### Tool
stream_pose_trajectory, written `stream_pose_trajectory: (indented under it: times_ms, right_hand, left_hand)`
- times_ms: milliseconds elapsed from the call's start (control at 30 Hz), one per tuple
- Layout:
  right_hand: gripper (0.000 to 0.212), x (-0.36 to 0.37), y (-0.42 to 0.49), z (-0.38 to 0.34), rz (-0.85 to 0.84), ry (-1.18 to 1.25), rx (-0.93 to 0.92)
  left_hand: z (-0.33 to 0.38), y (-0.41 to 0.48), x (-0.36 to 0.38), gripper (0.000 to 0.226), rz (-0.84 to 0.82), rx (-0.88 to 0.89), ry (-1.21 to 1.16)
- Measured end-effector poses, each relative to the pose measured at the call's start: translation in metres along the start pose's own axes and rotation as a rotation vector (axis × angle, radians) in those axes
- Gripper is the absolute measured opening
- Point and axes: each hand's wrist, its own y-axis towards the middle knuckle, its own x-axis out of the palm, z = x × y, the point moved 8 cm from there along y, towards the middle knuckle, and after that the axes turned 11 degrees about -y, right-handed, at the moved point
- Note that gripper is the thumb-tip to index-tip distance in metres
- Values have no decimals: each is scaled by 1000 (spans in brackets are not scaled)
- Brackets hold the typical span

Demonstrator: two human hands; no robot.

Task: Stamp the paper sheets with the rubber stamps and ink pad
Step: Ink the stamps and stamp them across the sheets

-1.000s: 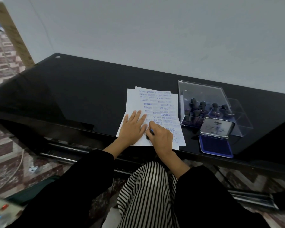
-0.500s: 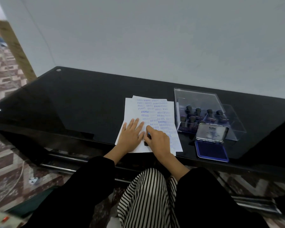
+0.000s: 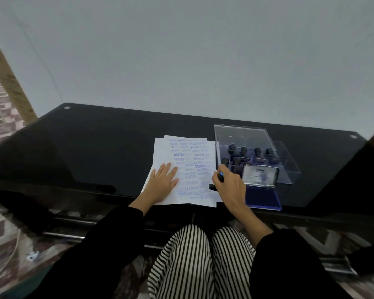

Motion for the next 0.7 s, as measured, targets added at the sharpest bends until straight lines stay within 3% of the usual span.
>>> stream_pose_trajectory:
  times_ms: [67, 267, 433, 700]
  right_hand:
    - [22, 2, -6, 5, -30, -27, 13]
    - [24, -7, -21, 25, -48, -66, 57]
    - [22, -35, -20, 55, 19, -72, 104]
    - [14, -69, -13, 99, 37, -90, 169]
  left_hand:
    - [2, 0, -1, 54, 13, -4, 7]
    - [9, 0, -7, 50, 27, -29, 23]
    - [58, -13, -21, 40, 234, 207, -215]
    - [159, -22, -5, 36, 185, 458, -349]
